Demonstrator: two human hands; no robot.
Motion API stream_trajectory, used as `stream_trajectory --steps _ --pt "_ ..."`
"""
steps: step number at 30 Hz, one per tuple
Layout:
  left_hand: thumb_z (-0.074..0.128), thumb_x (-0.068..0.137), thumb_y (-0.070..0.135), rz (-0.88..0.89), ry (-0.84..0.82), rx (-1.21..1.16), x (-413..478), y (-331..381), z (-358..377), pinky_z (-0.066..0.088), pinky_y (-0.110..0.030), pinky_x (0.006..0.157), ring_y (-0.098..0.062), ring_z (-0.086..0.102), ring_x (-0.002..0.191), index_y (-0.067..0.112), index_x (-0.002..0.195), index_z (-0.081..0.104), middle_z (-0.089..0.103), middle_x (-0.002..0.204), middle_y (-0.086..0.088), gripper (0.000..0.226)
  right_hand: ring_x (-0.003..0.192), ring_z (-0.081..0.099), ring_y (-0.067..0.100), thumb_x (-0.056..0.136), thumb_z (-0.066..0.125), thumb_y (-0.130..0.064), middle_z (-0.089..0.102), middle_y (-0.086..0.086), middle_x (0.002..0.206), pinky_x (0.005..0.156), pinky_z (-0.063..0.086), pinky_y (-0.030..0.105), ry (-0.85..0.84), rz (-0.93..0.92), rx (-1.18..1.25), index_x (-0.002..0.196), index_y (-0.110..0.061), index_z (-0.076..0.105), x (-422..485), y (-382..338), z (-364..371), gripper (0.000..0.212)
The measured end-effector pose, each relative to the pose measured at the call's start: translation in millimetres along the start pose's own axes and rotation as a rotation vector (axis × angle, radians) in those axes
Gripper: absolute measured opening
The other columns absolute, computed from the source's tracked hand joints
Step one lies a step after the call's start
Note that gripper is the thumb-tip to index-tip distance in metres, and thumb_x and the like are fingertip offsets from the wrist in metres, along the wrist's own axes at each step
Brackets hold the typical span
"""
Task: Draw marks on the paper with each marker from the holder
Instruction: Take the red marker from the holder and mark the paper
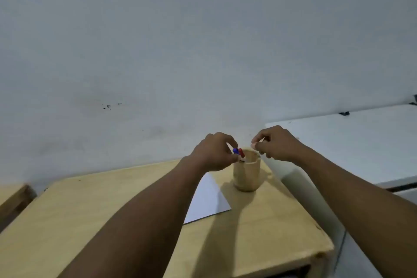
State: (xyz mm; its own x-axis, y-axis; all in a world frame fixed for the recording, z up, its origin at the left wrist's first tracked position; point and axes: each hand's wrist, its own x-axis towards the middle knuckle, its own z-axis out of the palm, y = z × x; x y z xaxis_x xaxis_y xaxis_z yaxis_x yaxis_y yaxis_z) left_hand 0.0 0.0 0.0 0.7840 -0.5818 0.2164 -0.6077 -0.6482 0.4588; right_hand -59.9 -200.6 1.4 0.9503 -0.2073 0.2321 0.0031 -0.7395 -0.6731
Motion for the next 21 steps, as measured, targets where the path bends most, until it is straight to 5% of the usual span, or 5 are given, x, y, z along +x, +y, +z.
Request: stream_trajectory --steps 7,14,17,21 --pt "0.068 0.085 0.040 -0.032 0.110 0.208 2.5 -5.6 9.7 0.057 -0.038 0.080 -0.023 0.068 0.100 0.036 0.109 0.072 0.075 0.106 0.006 0.025 0.063 0.069 0.017 0.091 0.070 -0.021 0.075 0.001 0.073 0.055 0.044 0.019 -0.020 0.018 -0.004 0.091 -0.019 0.077 -0.1 -3.8 14.8 0.007" --pt "0.067 0.089 0.034 0.010 0.081 0.070 45.2 -6.3 28.5 0.060 -0.040 0.078 -0.018 0.070 0.086 0.032 0.089 0.073 0.077 0.088 0.005 0.007 0.056 0.067 0.015 0.095 0.069 -0.020 0.074 0.006 0.073 0.052 0.049 0.026 -0.032 0.144 0.147 0.092 -0.012 0.075 13.3 32.9 10.3 0.011" --pt "0.068 0.091 0.035 0.018 0.138 -0.067 48.0 -7.8 11.3 0.062 -0.040 0.074 -0.012 0.073 0.073 0.023 0.083 0.074 0.077 0.071 0.008 0.015 0.057 0.068 0.015 0.097 0.068 -0.028 0.075 0.010 0.077 0.051 0.046 0.026 -0.158 0.219 0.276 0.092 -0.006 0.075 11.1 20.4 6.3 0.024" --pt "0.068 0.096 0.031 -0.006 0.252 -0.276 38.0 -11.0 -24.2 0.056 -0.022 0.058 -0.008 0.071 0.058 0.009 0.088 0.075 0.078 0.069 0.003 0.024 0.064 0.071 0.020 0.093 0.062 -0.060 0.075 0.010 0.083 0.049 0.048 0.026 -0.475 0.349 0.522 0.109 -0.003 0.072 -0.4 -15.3 16.2 0.060"
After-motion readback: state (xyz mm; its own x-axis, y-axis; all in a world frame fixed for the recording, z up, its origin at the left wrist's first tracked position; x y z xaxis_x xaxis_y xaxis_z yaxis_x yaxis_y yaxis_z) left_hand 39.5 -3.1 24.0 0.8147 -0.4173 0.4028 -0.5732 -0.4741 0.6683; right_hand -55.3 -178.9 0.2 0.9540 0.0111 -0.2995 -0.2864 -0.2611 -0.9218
